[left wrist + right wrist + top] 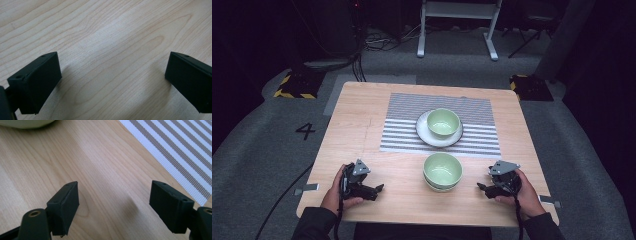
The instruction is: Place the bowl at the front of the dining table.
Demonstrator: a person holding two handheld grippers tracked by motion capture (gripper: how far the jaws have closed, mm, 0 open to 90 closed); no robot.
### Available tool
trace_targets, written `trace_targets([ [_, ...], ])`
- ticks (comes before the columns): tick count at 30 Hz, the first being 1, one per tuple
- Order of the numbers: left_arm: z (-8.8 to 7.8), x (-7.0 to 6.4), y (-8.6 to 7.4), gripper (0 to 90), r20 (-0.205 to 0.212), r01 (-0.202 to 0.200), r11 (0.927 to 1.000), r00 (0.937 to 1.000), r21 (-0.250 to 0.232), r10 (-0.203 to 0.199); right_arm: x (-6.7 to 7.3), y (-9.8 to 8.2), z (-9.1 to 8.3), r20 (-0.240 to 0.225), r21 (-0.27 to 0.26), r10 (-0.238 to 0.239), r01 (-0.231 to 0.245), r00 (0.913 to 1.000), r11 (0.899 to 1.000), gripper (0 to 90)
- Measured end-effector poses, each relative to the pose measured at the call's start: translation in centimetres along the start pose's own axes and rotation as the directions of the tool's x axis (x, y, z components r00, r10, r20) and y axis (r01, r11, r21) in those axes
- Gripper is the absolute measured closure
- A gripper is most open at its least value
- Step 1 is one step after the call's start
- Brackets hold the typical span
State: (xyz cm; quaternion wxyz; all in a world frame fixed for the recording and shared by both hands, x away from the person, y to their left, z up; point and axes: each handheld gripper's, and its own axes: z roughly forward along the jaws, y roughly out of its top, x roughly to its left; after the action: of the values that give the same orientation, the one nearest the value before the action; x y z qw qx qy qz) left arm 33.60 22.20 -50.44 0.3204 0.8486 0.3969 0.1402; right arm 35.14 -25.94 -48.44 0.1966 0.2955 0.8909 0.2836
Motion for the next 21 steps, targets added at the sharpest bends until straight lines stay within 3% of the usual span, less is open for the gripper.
trace_targets([
  [2, 0.0, 0.0, 0.0, 0.4, 0.0, 0.0, 1.0, 1.0, 0.0, 0.0, 0.0, -0.1, 0.0, 0.004, 0.001, -0.004, 0.004, 1.0, 1.0, 23.7],
  [11, 0.0, 0.0, 0.0, 0.4, 0.002, 0.0, 1.0, 1.0, 0.002, 0.0, -0.4, -1.5, -0.2, -0.044, -0.037, 0.065, -0.066, 0.9969, 0.997, 21.7],
  [21, 0.0, 0.1, 0.0, 0.4, 0.004, -0.003, 1.0, 1.0, 0.003, 0.003, -0.7, -3.5, -0.7, -0.101, -0.087, 0.139, -0.148, 0.9851, 0.985, 18.2],
])
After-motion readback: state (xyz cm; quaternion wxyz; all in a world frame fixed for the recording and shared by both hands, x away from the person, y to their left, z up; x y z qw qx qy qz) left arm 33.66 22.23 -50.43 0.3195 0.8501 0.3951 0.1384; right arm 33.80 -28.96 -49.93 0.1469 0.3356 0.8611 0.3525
